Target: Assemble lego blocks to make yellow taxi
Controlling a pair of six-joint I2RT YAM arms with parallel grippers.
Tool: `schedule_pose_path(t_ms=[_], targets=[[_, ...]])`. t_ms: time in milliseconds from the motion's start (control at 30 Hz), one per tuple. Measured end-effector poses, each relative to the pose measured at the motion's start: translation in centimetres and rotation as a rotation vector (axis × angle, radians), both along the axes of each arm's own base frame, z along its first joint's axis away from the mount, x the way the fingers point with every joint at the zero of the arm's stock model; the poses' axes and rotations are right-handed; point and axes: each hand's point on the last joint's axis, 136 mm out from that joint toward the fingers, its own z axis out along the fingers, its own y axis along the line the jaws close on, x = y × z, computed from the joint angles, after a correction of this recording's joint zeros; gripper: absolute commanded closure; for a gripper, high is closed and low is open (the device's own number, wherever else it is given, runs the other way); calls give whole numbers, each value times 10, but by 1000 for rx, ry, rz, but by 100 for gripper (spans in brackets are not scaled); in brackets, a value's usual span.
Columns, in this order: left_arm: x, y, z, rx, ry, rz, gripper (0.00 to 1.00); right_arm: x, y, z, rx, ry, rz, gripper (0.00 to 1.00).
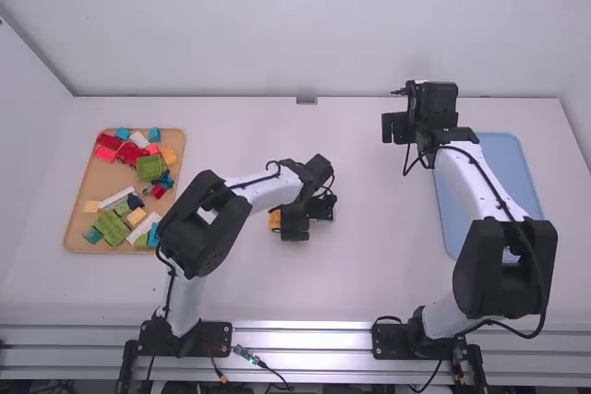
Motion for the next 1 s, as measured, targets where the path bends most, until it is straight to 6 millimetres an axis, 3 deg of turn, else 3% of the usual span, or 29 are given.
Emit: schedule_pose_path(t_ms=[133,233,400,500,533,667,733,800,967,1000], targets=[[-8,6,4,31,41,-26,1,1,0,1,-1,-7,0,1],[-3,5,15,32,42,-41,1,1,0,1,0,-6,0,1],[25,11,52,-11,-21,-3,1,1,0,1,0,-7,1,1],[58,43,94,-33,-137,98,1,1,0,1,-2,-8,2,1],[63,49,100,-33,-158,116,1,1,0,1,-1,-7,1,1],[115,130,156,-11,-385,394,1,3,0,3,0,-16,1,1],[127,172,172,6,-447,539,1,3,0,3,-3,-15,2,1],[129,224,181,39,-476,704,1,2,0,2,0,-14,0,1],[113,318,180,84,-471,997,1,2,0,2,-3,-14,2,1],[111,328,180,85,-473,1030,1,2,0,2,-2,-14,2,1]])
